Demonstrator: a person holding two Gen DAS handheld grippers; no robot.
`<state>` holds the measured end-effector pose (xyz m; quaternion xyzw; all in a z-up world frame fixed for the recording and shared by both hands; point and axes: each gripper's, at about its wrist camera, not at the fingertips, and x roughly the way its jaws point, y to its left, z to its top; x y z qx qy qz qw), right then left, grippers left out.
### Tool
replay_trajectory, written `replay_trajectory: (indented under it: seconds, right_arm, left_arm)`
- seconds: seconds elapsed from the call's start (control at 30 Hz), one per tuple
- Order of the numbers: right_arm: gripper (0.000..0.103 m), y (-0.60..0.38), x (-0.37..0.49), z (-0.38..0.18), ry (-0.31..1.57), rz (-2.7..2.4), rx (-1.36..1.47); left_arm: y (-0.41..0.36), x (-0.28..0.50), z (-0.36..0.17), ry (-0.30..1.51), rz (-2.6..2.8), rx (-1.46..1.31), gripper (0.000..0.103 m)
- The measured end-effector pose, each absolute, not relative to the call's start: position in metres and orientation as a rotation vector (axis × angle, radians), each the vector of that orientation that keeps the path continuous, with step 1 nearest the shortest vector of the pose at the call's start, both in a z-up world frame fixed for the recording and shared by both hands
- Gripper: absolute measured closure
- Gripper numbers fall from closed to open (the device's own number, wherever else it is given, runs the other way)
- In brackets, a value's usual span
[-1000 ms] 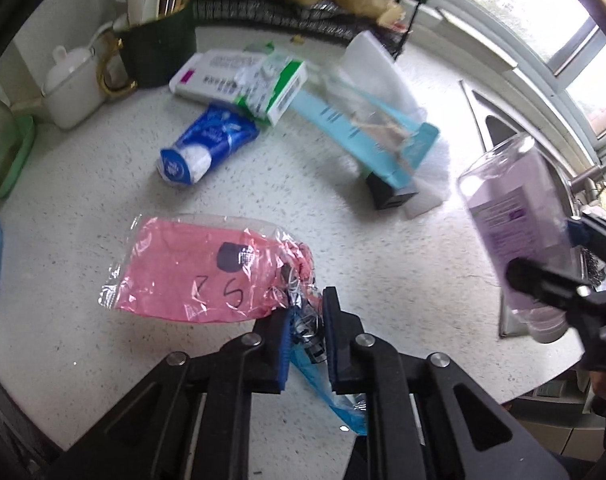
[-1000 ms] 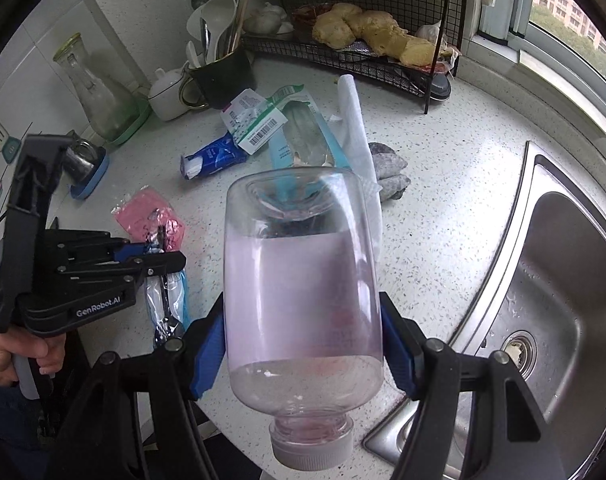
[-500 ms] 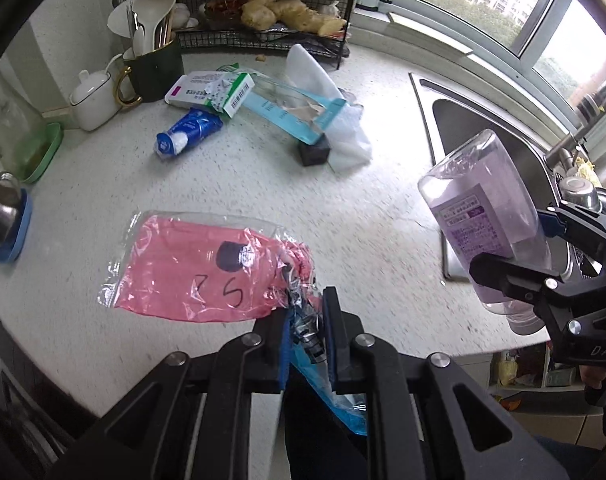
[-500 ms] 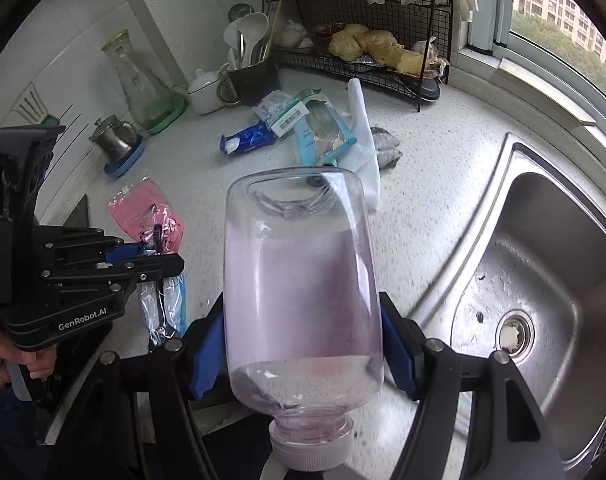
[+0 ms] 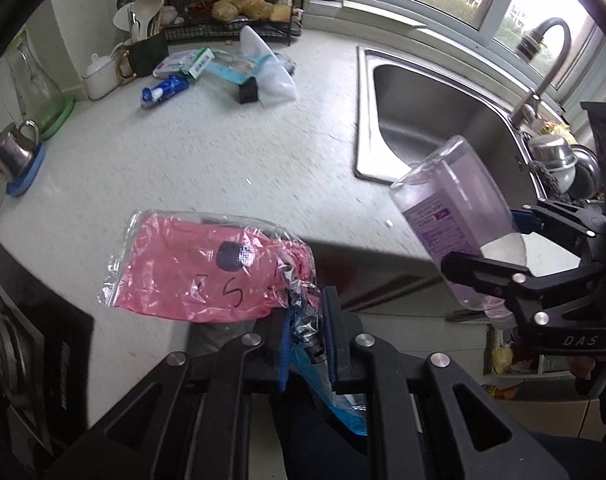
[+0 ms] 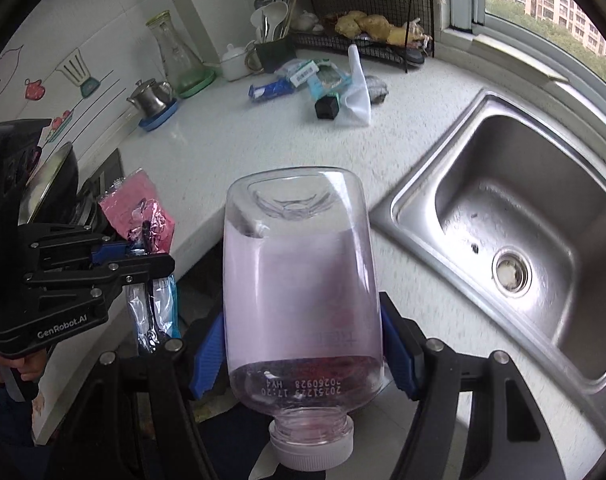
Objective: Collect trash
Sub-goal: 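Carry the bottle and pink bag down over the red bin, then open both tools to drop the bottle and pink bag into the bin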
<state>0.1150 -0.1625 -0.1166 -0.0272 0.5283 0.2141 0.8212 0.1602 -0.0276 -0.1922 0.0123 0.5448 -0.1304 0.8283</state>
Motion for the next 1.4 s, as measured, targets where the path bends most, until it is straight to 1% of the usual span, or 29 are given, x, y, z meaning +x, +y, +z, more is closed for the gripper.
replay_trajectory:
  seconds: [0.17, 0.47, 0.67, 0.83, 0.97, 1.4]
  right_arm:
    - [0.037, -0.163, 0.089, -0.135, 1.170, 0.462, -0.071]
    - [0.037, -0.154, 0.070, -0.189, 1.274, 0.452, -0.050]
    - [0.037, -0.151, 0.059, -0.250, 1.359, 0.423, -0.012]
    - [0.037, -0.153, 0.060, -0.300, 1.388, 0.393, -0.026]
    - [0.037, -0.160, 0.067, -0.340, 1.407, 0.375, 0.004]
    - [0.037, -0.158, 0.100, -0.479, 1.413, 0.408, -0.017]
  left_arm:
    - [-0.039, 0.137, -0.210, 1.194, -0.297, 0.035, 0.091]
    - [-0.033, 0.125, -0.278, 1.301, -0.343, -0.002, 0.090]
    - [-0.036, 0.125, -0.340, 1.371, -0.353, 0.019, 0.090]
    - [-0.042, 0.123, -0.398, 1.424, -0.378, 0.005, 0.090]
    - [-0.048, 0.124, -0.434, 1.436, -0.381, 0.033, 0.090]
    - [-0.065, 0.146, -0.589, 1.464, -0.376, 0.090, 0.090]
